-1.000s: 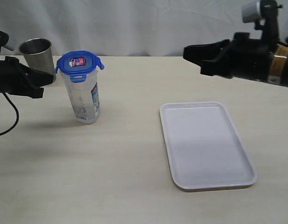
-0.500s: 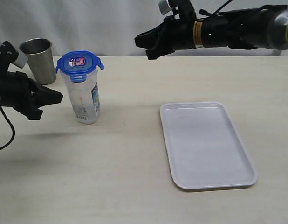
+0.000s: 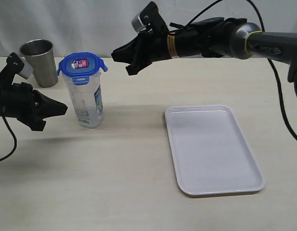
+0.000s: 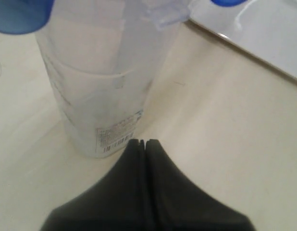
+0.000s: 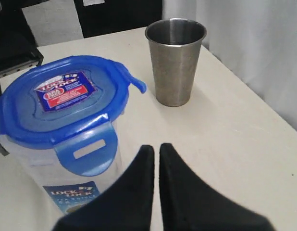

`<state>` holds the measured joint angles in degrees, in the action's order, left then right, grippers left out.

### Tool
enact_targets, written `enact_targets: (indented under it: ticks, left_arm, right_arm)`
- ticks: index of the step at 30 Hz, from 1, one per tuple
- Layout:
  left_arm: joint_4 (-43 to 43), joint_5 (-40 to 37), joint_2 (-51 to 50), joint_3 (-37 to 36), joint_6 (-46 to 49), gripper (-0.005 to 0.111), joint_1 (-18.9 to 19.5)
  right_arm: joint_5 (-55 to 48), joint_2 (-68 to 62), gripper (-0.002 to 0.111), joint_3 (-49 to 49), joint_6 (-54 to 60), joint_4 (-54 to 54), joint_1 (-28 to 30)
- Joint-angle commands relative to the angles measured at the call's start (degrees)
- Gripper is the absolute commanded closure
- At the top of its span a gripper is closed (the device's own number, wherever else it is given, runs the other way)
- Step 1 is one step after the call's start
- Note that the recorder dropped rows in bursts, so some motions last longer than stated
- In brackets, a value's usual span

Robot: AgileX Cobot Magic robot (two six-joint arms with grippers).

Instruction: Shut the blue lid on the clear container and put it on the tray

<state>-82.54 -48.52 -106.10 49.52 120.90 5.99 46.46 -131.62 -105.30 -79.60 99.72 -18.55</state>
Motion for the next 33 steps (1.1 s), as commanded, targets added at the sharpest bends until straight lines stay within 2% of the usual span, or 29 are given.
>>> enact_targets:
  ticks: [1,12,16,33]
  left_arm:
    - [-1.04,-0.32,-0.18,-0.16,0.67,0.107,-0.05]
    - [-2.26,-0.56,-0.18,-0.16,0.8,0.107,-0.05]
    - [-2.5,-0.44,-0.18,-0.16,0.8,0.107,-0.05]
    - [-3.6,0.75,-0.18,-0.16,0.8,0.107,-0.05]
  right_arm:
    - [-10.25,0.04,0.104,-0.5,1.47,0.22,-2.92]
    - [-5.86,0.04,0.104,0.43,2.34,0.22,-2.39]
    - [1.54,0.04,0.104,0.76,4.91,0.22,-2.1]
    - [2.92,0.04,0.104,0.76,1.22,0.22,-2.25]
